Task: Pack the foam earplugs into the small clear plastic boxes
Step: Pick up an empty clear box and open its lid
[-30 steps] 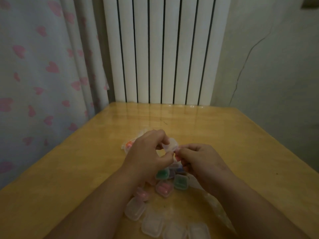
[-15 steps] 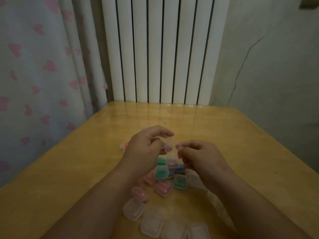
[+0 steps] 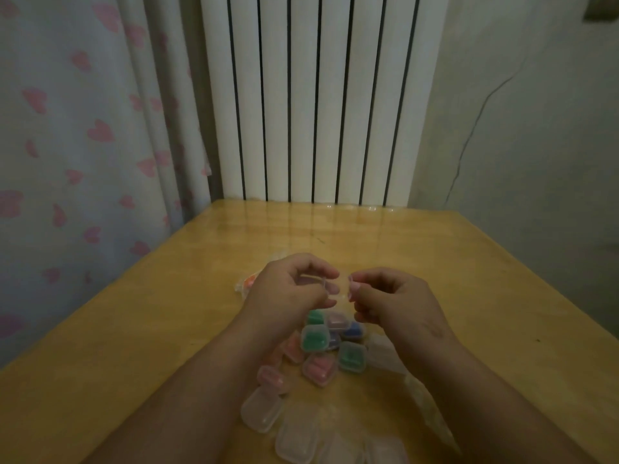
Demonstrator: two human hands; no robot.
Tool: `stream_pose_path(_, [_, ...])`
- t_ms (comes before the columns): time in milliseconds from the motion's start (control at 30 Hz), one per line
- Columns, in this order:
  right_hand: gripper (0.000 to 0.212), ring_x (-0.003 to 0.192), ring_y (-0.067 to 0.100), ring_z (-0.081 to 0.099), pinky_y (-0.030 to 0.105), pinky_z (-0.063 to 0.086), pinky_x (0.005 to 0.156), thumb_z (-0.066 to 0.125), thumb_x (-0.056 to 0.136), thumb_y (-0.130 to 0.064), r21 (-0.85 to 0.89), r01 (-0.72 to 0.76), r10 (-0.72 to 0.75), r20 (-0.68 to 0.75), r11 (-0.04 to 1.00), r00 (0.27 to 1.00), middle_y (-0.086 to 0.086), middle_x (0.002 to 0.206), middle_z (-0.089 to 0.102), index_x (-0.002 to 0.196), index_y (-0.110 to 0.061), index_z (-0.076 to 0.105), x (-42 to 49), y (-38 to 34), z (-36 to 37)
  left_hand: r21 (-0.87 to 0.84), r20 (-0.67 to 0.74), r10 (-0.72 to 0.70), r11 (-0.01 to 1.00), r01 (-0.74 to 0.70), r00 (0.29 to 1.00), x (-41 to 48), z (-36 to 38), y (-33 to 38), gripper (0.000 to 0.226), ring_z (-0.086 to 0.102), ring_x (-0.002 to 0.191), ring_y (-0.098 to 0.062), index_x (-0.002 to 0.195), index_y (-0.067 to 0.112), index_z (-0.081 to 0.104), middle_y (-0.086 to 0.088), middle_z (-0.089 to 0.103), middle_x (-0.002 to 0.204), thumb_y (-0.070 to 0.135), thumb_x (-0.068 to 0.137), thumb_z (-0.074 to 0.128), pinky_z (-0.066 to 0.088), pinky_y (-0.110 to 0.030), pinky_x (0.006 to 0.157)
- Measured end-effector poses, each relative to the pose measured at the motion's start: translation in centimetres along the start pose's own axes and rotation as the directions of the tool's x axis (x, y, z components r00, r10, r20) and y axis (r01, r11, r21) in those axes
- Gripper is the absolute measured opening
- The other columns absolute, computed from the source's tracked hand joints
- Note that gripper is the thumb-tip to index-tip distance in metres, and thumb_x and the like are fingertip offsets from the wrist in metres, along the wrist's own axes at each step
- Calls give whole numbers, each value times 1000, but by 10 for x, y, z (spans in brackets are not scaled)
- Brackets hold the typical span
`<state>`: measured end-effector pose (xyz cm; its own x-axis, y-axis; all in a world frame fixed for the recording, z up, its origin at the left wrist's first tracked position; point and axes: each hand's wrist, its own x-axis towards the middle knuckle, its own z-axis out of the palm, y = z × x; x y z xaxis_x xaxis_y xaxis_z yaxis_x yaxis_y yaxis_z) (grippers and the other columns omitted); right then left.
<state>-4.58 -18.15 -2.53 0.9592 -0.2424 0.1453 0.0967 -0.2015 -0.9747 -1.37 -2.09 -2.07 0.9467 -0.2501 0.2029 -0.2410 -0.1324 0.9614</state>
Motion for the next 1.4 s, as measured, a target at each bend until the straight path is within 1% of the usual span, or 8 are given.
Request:
stream_pose_path(200, [11, 74, 4, 67, 19, 54, 60, 68, 88, -20, 5, 159, -156, -180, 987, 971, -4, 80, 72, 98, -20, 67, -2, -3, -3, 99, -47, 53, 994, -48, 998, 2, 3, -5, 31, 72, 86, -5, 92, 32, 71, 8, 76, 88, 5, 78, 78, 60, -35, 80])
stream_pose_path(300, [11, 74, 5, 68, 19, 56, 64, 68, 88, -20, 33, 238, -232, -121, 971, 965, -5, 81, 72, 99, -19, 68, -5, -5, -1, 105, -52, 54, 993, -48, 997, 3, 4, -6, 33, 72, 87, -4, 91, 33, 70, 7, 75, 90, 3, 79, 76, 60, -39, 81])
stream_pose_path(633, [11, 68, 3, 56, 14, 47, 58, 69, 79, -41, -291, 369, -409, -85, 882, 909, -17, 78, 64, 86, -43, 61, -6, 1, 7, 95, -40, 81, 993, -76, 996, 4, 3, -5, 32, 70, 82, -5, 91, 34, 70, 9, 72, 93, 8, 75, 80, 58, -29, 74])
stream_pose_path(800, [7, 76, -7, 47, 9, 35, 58, 65, 79, -47, -439, 386, -465, -87, 812, 881, -20, 85, 54, 82, -48, 59, -4, 2, 8, 14, -41, 44, 999, -43, 998, 5, 2, -7, 34, 72, 89, -16, 91, 31, 72, 3, 73, 94, 5, 72, 82, 60, -42, 83])
stream_pose_path(1033, [8, 83, -11, 47, 6, 34, 62, 62, 87, -39, -468, 322, -415, -107, 823, 904, -18, 84, 55, 83, -46, 64, -3, 4, 9, -47, -13, 19, 999, -20, 1000, 5, 1, -8, 35, 71, 96, -20, 92, 30, 72, -2, 74, 99, 3, 72, 82, 58, -48, 88])
stream_pose_path(1167, [4, 75, 0, 51, 17, 39, 62, 68, 84, -33, -312, 267, -327, -157, 912, 932, -12, 83, 61, 87, -35, 65, -3, 4, 10, -35, 11, 24, 999, -23, 1000, 5, 2, -10, 37, 71, 98, -21, 90, 36, 72, -1, 74, 101, 4, 72, 82, 58, -49, 88])
stream_pose_path(1233, [18, 75, 5, 55, 26, 47, 63, 71, 82, -33, -191, 196, -231, -179, 962, 956, -8, 84, 62, 94, -31, 59, -3, 2, 11, -43, 8, 27, 999, -27, 1000, 5, 3, -10, 39, 72, 96, -19, 90, 34, 71, 0, 74, 100, 2, 72, 81, 58, -48, 87])
stream_pose_path(1400, [15, 73, 4, 64, 24, 49, 60, 65, 87, -34, -117, 61, -73, -96, 991, 993, -7, 81, 70, 101, -30, 63, -4, -1, 10, -36, 29, -3, 999, 4, 1000, 4, 2, -8, 53, 72, 95, -20, 109, 38, 58, -2, 72, 105, 9, 72, 82, 59, -46, 85])
